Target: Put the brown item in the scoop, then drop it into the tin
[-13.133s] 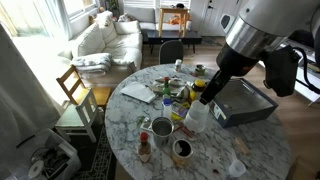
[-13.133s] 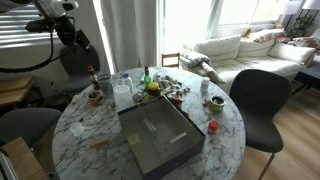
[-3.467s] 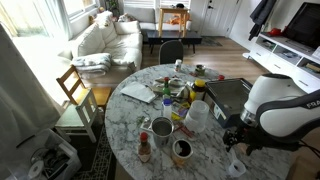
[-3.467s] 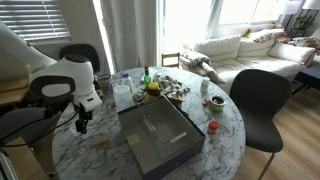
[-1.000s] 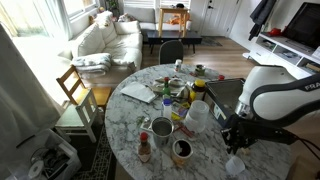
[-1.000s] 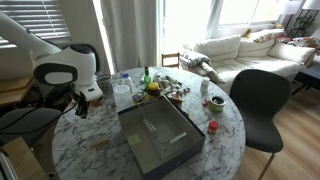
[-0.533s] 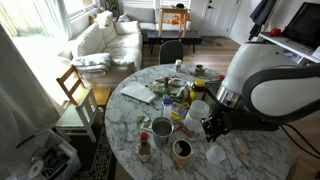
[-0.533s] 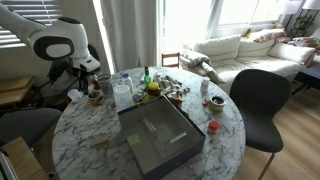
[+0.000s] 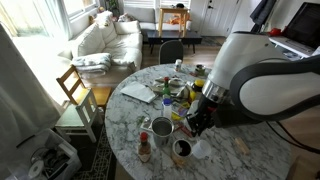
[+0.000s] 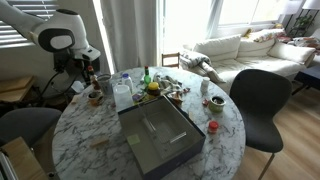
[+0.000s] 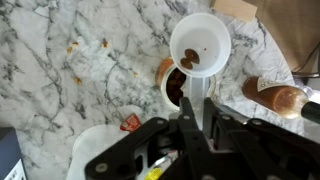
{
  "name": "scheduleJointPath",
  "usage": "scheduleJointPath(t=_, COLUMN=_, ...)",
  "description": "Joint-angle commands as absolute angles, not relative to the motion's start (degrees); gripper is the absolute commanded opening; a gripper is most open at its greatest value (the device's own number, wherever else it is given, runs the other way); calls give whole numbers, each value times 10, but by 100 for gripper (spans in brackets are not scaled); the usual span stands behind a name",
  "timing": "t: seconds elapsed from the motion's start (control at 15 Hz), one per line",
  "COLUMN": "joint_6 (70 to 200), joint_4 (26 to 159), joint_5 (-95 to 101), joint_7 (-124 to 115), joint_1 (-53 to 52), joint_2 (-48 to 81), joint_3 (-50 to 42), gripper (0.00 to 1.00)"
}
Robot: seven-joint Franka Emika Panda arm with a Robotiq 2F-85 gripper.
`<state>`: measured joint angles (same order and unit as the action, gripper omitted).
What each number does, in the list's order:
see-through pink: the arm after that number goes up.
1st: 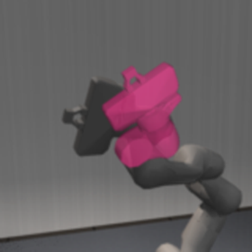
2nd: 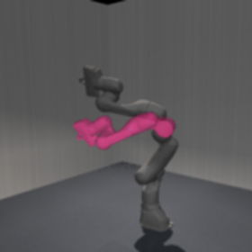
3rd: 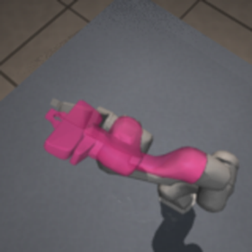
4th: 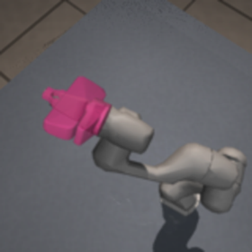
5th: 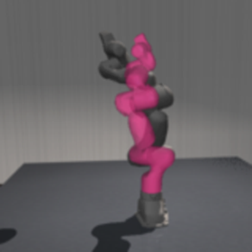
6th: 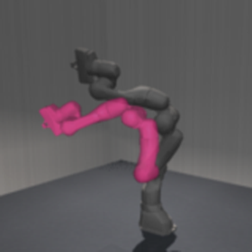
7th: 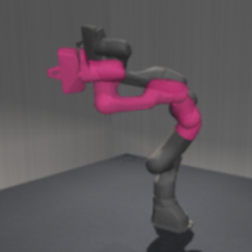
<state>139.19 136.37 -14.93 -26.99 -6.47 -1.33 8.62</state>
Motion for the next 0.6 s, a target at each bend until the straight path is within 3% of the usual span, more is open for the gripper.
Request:
scheduleJointPath(t=0.0, joint_6=1391, joint_4=1363, joint_5=-149, joint_7=-269, joint_1=-68, joint_2=-13, joint_3=83, gripper=16)
scheduleJointPath(t=0.13, joint_6=1391, joint_4=1363, joint_5=-149, joint_7=-269, joint_1=-68, joint_2=-12, joint_3=83, gripper=16)
scheduleJointPath(t=0.2, joint_6=1391, joint_4=1363, joint_5=-149, joint_7=-269, joint_1=-68, joint_2=-12, joint_3=83, gripper=4)
scheduleJointPath(t=0.53, joint_6=1468, joint_4=1367, joint_5=-245, joint_7=-123, joint_1=-74, joint_2=9, joint_3=85, gripper=4)
